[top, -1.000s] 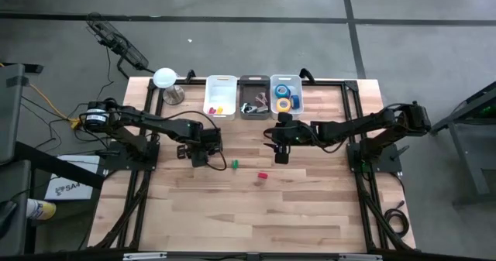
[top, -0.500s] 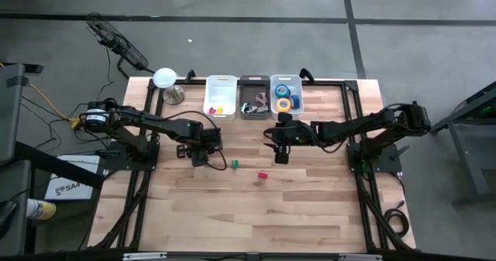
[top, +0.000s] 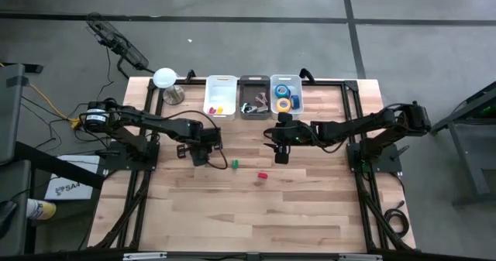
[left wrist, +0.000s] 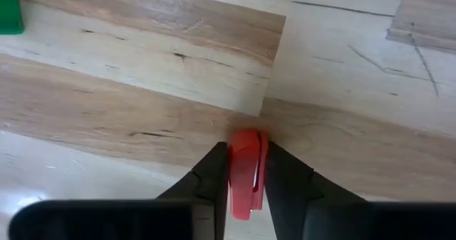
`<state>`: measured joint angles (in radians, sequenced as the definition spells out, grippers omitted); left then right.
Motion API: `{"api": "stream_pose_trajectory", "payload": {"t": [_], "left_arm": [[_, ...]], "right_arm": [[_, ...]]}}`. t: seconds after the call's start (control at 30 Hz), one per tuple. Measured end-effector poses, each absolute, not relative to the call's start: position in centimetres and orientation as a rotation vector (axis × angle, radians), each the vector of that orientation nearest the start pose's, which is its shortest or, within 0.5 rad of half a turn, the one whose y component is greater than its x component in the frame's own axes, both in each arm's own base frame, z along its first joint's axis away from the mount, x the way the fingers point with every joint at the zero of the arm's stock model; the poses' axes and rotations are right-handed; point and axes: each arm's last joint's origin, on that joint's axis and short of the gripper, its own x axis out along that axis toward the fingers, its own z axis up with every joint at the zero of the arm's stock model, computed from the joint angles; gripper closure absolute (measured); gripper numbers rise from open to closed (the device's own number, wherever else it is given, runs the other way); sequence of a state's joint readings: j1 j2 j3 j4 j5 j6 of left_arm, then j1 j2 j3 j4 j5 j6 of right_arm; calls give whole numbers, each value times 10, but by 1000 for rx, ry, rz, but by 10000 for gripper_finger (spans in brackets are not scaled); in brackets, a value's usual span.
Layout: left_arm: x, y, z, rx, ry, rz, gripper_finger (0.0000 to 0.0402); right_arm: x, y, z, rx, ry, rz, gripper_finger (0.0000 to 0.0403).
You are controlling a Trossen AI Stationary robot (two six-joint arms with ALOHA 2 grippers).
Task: Pick and place Stapler, Stapler remover, tape
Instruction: Put the left red stapler into the left white bin
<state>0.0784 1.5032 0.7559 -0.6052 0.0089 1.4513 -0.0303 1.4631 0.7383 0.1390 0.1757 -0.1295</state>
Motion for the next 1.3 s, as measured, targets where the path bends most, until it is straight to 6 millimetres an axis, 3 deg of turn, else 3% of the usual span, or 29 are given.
{"api": "stream_pose_trajectory", "payload": {"t": [0.27, 0.7, 0.93, 1.3], "left_arm": [[244, 19, 150, 1093, 1137, -855, 336], [253, 20, 155, 841, 1159, -589, 336], [272, 23, 184, 809, 1147, -438, 337], [292, 33, 220, 949, 1150, -111, 336]], "right_arm": [[295, -14, 195, -166, 597, -160, 206], [295, -14, 195, -167, 597, -159, 206], [295, -14, 195, -168, 598, -161, 206], [295, -14, 195, -169, 598, -162, 206]]}}
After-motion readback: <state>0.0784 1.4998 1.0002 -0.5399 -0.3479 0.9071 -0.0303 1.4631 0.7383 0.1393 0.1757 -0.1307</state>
